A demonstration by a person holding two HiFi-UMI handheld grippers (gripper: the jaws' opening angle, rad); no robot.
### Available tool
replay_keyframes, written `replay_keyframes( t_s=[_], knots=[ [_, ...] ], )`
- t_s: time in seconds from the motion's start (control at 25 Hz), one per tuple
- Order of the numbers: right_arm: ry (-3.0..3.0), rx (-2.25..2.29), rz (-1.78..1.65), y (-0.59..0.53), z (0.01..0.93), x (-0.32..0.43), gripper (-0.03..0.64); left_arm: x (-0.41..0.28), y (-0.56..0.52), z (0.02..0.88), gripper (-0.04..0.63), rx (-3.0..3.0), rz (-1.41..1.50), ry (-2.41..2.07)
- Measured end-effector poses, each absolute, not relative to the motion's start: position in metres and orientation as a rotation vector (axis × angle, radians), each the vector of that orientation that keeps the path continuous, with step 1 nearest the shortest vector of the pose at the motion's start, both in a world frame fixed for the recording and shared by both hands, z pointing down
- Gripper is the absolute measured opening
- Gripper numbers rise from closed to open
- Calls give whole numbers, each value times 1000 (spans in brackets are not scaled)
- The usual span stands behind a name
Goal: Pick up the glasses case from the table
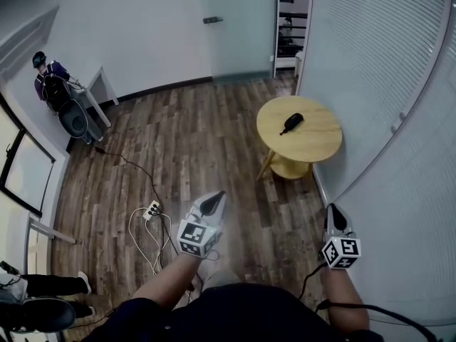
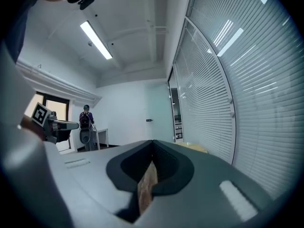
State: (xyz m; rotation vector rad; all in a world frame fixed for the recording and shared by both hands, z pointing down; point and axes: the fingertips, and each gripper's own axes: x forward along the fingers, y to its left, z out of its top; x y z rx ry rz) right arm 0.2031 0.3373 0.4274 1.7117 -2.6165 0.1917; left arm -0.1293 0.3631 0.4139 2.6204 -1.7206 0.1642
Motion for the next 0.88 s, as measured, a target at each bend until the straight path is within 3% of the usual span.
replay_keyframes(
  t_s=[0.4, 0.88],
  knots=[
    [-2559, 1783, 163, 243, 432, 214, 8, -124, 256, 403, 3, 2590, 139, -1752],
    [-2480, 1870, 138, 87, 414, 169, 8, -153, 69, 390, 3, 2690, 90, -1632]
  ],
)
